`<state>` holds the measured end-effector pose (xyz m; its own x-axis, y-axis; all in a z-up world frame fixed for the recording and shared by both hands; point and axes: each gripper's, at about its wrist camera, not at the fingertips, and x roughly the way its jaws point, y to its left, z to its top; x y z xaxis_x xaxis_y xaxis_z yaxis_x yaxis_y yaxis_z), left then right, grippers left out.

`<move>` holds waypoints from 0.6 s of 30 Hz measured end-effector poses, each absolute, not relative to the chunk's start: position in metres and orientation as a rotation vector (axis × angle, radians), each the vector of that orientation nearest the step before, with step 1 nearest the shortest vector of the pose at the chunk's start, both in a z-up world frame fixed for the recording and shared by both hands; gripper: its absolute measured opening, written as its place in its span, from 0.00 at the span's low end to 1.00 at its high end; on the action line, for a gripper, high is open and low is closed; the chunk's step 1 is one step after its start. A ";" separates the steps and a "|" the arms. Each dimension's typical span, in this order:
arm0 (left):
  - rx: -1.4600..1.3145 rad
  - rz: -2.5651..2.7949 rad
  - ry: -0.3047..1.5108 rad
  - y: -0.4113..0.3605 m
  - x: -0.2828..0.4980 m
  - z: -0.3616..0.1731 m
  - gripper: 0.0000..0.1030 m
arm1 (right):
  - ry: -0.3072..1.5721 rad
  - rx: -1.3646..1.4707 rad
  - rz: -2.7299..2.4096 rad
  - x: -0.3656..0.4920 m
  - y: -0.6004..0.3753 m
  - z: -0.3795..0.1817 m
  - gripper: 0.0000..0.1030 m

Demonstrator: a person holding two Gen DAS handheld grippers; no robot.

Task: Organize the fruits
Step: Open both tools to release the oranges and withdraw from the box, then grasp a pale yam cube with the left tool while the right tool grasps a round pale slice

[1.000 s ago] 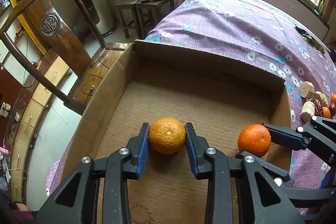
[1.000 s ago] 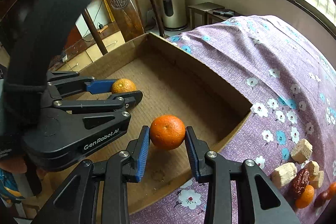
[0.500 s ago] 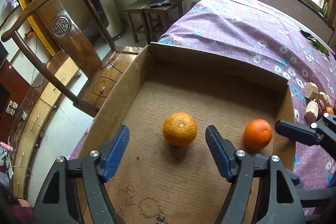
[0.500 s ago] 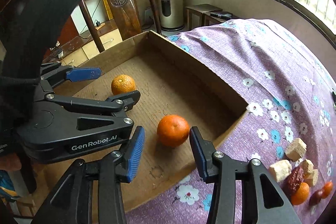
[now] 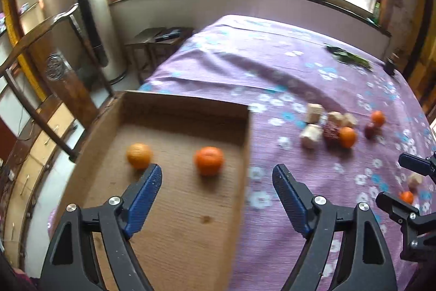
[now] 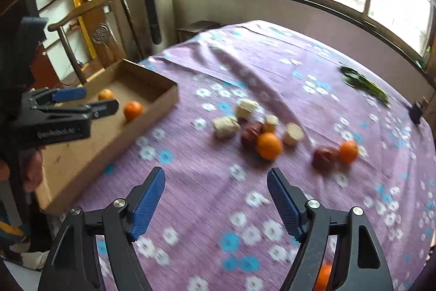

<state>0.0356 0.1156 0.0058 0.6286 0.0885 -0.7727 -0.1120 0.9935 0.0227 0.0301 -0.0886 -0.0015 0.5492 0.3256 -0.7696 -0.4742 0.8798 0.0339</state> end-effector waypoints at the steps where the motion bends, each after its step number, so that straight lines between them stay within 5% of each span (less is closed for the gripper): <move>1: -0.013 0.094 0.887 0.103 0.036 0.004 0.80 | 0.867 -0.162 0.453 0.026 -0.104 -0.002 0.79; 18: 0.133 -0.003 0.929 0.014 0.056 -0.026 0.80 | 0.893 -0.004 0.296 -0.003 -0.223 -0.028 0.84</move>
